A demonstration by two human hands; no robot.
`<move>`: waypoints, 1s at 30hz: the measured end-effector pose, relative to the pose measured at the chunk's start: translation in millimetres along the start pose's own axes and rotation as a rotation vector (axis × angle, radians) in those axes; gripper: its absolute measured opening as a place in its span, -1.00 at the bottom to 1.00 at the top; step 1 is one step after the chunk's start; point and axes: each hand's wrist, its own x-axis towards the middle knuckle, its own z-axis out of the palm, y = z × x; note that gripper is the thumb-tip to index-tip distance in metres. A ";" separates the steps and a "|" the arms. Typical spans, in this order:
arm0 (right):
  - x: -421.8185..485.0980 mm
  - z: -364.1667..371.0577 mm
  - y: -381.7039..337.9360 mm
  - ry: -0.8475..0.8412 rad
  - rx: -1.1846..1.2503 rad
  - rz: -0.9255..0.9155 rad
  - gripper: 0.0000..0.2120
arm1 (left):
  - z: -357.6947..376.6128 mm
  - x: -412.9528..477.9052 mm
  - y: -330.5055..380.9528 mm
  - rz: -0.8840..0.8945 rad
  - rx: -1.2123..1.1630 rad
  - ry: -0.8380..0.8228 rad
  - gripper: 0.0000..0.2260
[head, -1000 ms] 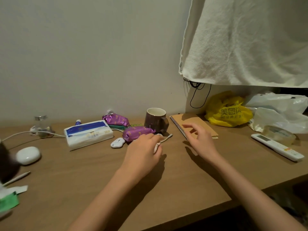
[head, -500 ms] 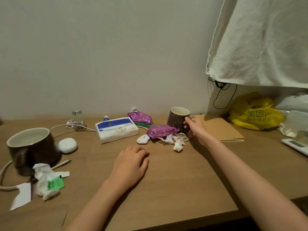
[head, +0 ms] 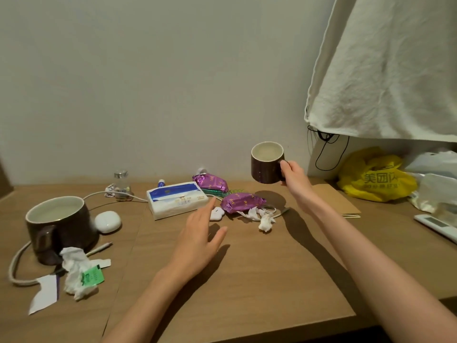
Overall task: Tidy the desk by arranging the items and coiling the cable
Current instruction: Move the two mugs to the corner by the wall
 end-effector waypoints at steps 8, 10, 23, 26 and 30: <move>-45.2 11.0 -63.5 -0.190 0.132 -0.198 -0.75 | -62.3 22.9 34.5 0.003 -0.215 0.100 -0.17; -57.0 22.0 -77.5 -0.237 0.174 -0.236 -0.78 | -84.1 26.0 34.1 0.011 -0.206 0.133 -0.14; -101.6 142.9 -163.4 -0.558 0.319 -0.265 -0.76 | -224.3 -11.6 -29.2 -0.031 -0.251 0.407 -0.47; -94.8 185.3 -177.4 -0.646 0.399 -0.217 -0.75 | -248.6 -15.1 -56.7 -0.076 -0.266 0.453 -0.47; -80.9 249.3 -187.4 -0.725 0.487 -0.115 -0.74 | -272.7 -14.4 -103.9 -0.145 -0.303 0.496 -0.47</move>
